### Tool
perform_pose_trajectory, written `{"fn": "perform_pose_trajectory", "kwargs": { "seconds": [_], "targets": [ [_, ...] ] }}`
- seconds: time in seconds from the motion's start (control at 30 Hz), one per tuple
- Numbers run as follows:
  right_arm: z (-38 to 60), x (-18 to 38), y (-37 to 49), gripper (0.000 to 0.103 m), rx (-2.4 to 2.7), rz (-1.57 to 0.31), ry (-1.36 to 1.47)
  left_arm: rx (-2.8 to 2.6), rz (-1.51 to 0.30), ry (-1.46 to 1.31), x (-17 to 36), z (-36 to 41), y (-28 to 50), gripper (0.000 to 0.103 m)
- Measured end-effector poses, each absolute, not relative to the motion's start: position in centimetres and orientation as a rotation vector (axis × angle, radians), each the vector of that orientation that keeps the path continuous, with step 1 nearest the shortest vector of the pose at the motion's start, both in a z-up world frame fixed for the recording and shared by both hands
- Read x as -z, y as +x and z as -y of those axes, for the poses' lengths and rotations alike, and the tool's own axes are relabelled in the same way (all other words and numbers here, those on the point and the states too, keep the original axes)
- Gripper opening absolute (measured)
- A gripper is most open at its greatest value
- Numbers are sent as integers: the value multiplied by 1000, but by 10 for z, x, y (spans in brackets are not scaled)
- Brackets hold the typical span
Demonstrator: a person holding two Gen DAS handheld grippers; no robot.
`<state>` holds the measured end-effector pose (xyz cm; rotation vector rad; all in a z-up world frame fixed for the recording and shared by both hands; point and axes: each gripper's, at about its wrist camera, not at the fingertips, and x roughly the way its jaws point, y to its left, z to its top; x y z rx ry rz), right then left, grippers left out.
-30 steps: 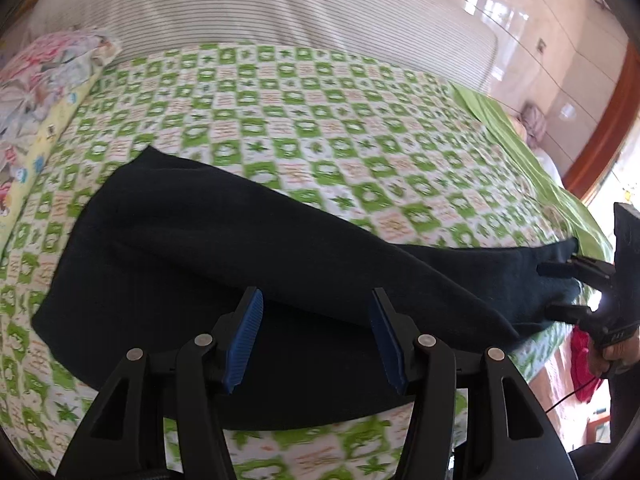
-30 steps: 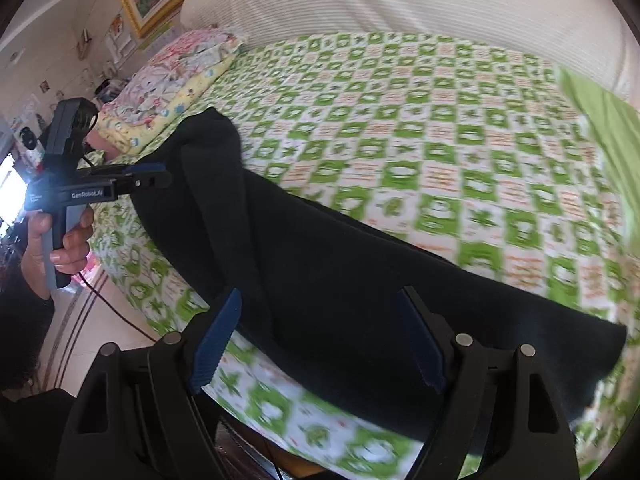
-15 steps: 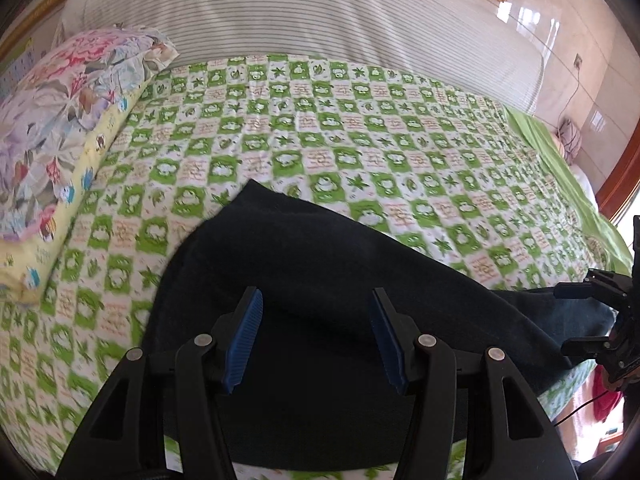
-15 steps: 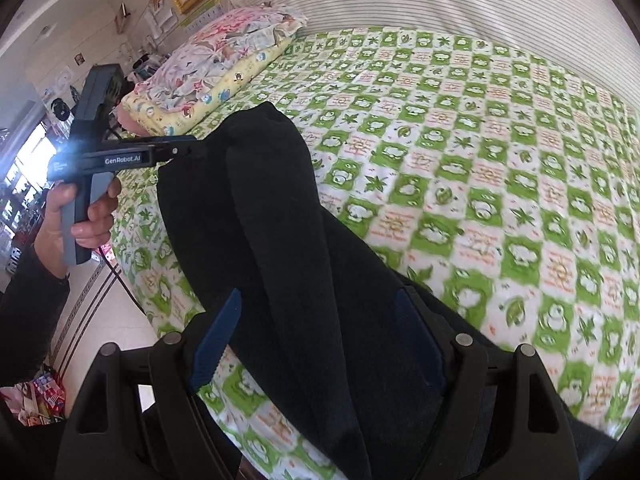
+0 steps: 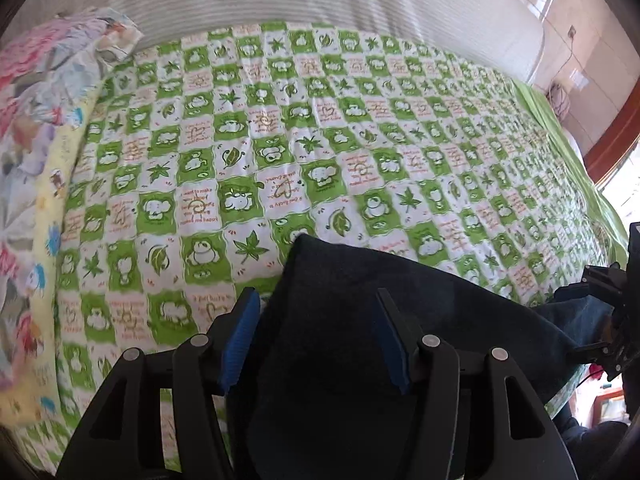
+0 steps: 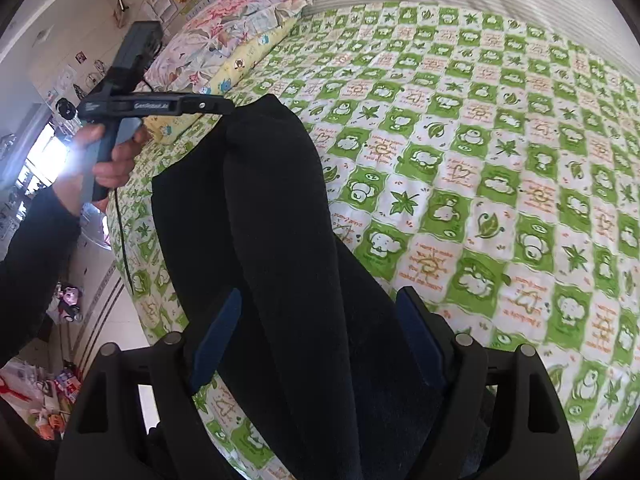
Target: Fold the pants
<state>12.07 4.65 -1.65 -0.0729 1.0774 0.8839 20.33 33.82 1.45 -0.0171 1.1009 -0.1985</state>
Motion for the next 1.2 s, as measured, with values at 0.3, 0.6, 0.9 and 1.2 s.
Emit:
{"fn": "perform_pose_trajectory", "kwargs": {
  "seconds": [0.3, 0.6, 0.9, 1.2],
  "targets": [
    [-65, 35, 147, 80, -926, -1152, -12, 313, -1289, -99, 28, -352, 258, 66],
    [-79, 46, 151, 25, -977, -1187, 3, 300, -1241, -47, 25, -343, 249, 10],
    [-76, 8, 127, 7, -977, -1030, -15, 282, -1057, -73, -30, -345, 192, 3],
    [-87, -16, 65, 7, -1091, -921, -112, 257, -916, -145, -56, -346, 102, 1]
  ]
}}
